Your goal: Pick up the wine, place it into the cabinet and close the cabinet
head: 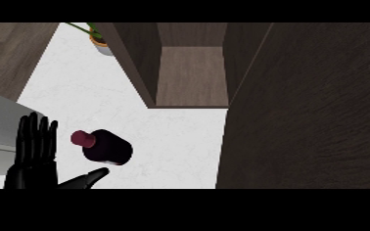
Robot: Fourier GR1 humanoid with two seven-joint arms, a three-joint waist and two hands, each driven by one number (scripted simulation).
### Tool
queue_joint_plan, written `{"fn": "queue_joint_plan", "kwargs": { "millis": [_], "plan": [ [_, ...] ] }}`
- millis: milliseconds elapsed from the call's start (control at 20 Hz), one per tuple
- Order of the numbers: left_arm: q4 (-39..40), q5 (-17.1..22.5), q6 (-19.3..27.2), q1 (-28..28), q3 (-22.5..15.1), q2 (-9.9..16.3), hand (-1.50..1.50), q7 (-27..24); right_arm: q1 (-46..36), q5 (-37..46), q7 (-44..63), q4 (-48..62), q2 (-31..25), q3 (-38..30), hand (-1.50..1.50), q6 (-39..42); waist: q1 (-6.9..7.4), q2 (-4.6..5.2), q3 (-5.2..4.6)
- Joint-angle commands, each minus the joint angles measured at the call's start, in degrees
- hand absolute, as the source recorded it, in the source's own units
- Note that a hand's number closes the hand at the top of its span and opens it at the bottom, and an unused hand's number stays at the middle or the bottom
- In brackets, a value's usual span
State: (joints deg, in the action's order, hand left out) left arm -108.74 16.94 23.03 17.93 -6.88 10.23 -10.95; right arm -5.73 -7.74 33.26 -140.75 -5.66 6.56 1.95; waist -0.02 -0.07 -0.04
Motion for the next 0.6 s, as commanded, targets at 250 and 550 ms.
{"fn": "queue_joint_plan", "kwargs": {
  "millis": [250, 550],
  "plan": [
    [19.2, 3.5, -9.7, -1.1, 4.3, -2.7, -1.50, -12.2, 1.2, -6.0, 2.3, -4.8, -1.1, -4.3, -1.50, 1.7, -0.11, 0.03, 0.01],
    [30.4, 5.0, -17.2, -1.6, 6.3, -3.3, -1.50, -20.5, -1.1, -1.8, 1.5, -3.3, 1.5, -0.6, -1.50, 0.0, 0.01, 0.03, 0.00]
  ]
}}
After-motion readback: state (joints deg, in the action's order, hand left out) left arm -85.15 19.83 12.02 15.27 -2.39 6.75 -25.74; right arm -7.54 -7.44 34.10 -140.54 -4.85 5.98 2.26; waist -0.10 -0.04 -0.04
